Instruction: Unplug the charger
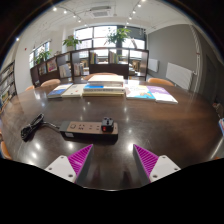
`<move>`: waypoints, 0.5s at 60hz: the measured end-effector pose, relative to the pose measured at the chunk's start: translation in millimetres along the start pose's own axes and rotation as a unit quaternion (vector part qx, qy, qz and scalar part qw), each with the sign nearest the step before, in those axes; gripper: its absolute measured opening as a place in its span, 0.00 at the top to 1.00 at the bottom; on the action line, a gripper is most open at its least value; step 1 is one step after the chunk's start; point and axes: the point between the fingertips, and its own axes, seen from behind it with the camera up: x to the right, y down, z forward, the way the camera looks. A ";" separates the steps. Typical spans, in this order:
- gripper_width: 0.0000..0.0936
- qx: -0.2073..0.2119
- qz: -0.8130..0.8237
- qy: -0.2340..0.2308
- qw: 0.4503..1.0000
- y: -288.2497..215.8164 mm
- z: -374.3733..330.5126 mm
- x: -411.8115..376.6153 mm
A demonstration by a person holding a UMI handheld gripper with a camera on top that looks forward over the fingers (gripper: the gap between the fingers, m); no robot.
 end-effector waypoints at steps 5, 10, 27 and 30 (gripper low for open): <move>0.16 0.006 0.001 -0.003 1.000 -24.7 36.4 -11.4; 0.18 0.012 -0.001 -0.005 1.000 -41.2 60.4 -18.4; 0.48 0.018 0.016 -0.007 1.000 -54.7 107.9 -14.4; 0.50 0.022 0.025 -0.012 0.999 -54.4 107.7 -15.4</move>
